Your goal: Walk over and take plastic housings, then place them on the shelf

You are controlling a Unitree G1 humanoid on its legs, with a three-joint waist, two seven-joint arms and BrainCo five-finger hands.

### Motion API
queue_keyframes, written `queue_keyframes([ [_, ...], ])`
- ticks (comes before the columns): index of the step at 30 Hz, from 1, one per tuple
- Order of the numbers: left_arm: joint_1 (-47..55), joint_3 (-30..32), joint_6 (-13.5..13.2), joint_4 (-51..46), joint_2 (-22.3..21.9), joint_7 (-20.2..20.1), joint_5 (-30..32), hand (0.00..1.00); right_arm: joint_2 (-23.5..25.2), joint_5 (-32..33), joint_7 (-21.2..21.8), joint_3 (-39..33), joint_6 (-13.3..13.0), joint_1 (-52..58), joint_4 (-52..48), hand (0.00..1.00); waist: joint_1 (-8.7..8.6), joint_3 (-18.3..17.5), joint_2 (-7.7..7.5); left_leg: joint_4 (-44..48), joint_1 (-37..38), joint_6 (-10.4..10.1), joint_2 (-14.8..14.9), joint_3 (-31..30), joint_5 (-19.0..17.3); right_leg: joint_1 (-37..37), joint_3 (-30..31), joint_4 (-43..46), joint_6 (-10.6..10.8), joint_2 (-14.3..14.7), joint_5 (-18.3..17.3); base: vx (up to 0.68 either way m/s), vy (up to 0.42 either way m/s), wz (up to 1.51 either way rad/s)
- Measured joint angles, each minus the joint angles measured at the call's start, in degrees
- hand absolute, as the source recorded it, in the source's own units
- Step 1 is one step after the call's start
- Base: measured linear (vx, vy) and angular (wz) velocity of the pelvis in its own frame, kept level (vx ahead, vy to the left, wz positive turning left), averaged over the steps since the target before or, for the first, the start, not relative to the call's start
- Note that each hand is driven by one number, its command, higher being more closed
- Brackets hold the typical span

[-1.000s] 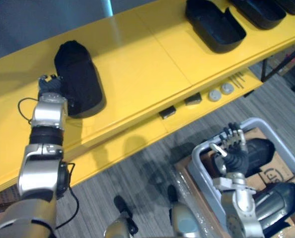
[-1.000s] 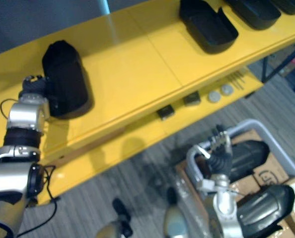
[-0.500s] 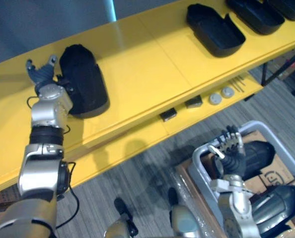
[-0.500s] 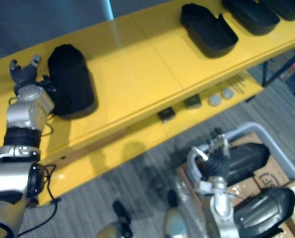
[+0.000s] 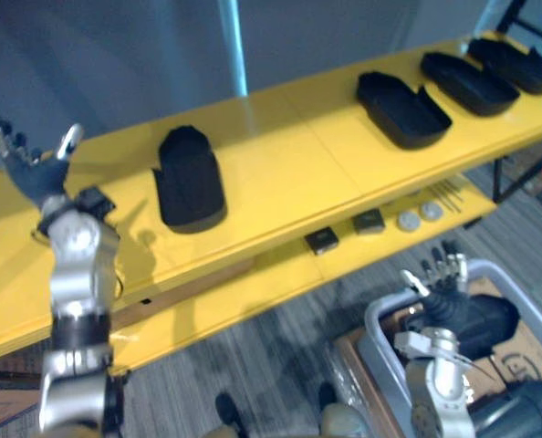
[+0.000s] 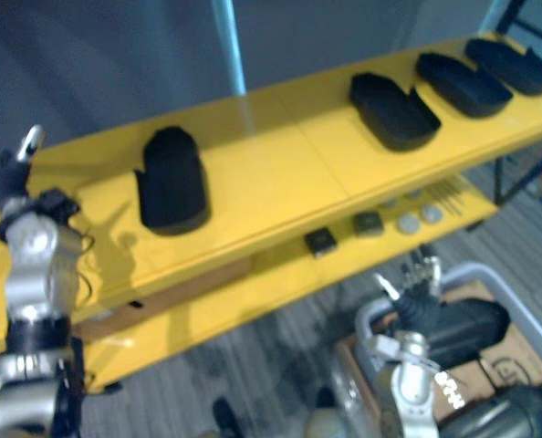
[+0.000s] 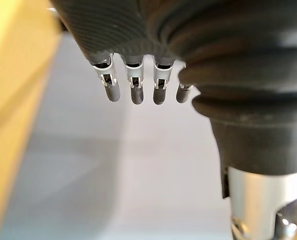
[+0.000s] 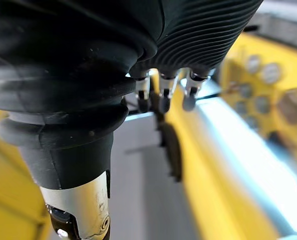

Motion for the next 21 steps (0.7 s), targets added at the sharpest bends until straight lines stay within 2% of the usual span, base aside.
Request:
queue_keyframes([
  [2,9.2,0.2,-2.0,-6.8,-4.5,-0.5,6.2,0.0,0.0,-0.9,0.0,-1.9,-0.8,-1.0,-0.4,0.0,1.93,-1.7,0.07,-0.3,0.0,-0.2,0.0,-1.1,0.1,0.6,-0.9,-0.5,-0.5,0.0,-0.6,-0.06,0.011,0.25],
  [4,14.8,0.4,-3.7,-9.6,-6.7,-1.2,9.4,0.0,0.1,-1.0,0.0,-3.5,-0.8,-2.5,-1.1,0.0,3.69,-2.9,0.27,-0.3,0.0,-0.4,-0.1,-1.6,0.1,1.0,-1.4,-0.6,-0.5,0.0,-0.9,-0.06,0.013,0.2],
  [6,18.7,2.3,-6.3,-11.4,-7.9,-2.6,12.1,0.0,0.1,-1.6,0.0,-4.7,-0.8,-4.9,-1.4,0.0,4.24,-4.0,0.23,-0.3,0.0,-0.8,-0.4,-3.4,0.2,2.1,-3.2,-0.8,-0.5,-0.2,-0.9,-0.05,0.023,0.32],
  [9,20.5,3.1,-8.7,-11.8,-8.1,-2.7,16.3,0.0,0.1,-2.1,0.1,-5.5,-0.7,-6.1,-1.4,0.0,5.36,-5.4,-0.15,-0.3,-0.4,-0.8,-0.8,-4.4,0.4,2.3,-4.0,-1.0,-0.5,-0.5,-0.9,-0.03,0.031,0.15],
  [11,21.4,4.1,-9.1,-11.9,-8.6,-2.8,16.2,0.0,0.1,-2.1,0.1,-5.5,-0.7,-6.8,-1.4,0.0,5.5,-5.7,-0.45,-0.3,-0.4,-0.8,-1.1,-4.4,0.5,2.3,-4.1,-1.0,-0.5,-0.8,-0.9,0.0,0.021,0.04],
  [12,24.2,4.5,-9.1,-10.3,-14.2,-4.8,15.5,0.0,0.9,-2.1,0.4,-6.8,2.0,-8.8,-1.1,0.0,6.64,-5.8,-2.77,-0.4,-1.1,0.1,-2.0,-5.9,1.1,2.5,-5.8,-1.1,-0.2,-1.6,-0.5,0.0,0.0,0.0],
  [17,24.2,4.5,-9.1,-10.3,-14.3,-4.8,15.5,0.0,1.4,-2.1,0.4,-6.8,2.0,-8.7,-1.1,0.0,6.57,-5.7,-2.81,-0.4,-1.0,0.2,-2.0,-5.8,1.1,2.6,-5.8,-1.0,-0.2,-1.6,-0.5,0.0,0.0,0.0],
  [21,24.6,3.8,-10.2,-10.5,-16.5,-4.7,14.7,0.0,3.9,-2.6,1.8,-6.2,2.0,-5.5,-1.3,0.0,6.62,-4.5,-3.12,-0.4,-0.1,0.2,-2.0,-5.6,1.1,3.5,-5.7,-1.0,0.0,-1.7,-0.4,0.0,0.0,0.0],
])
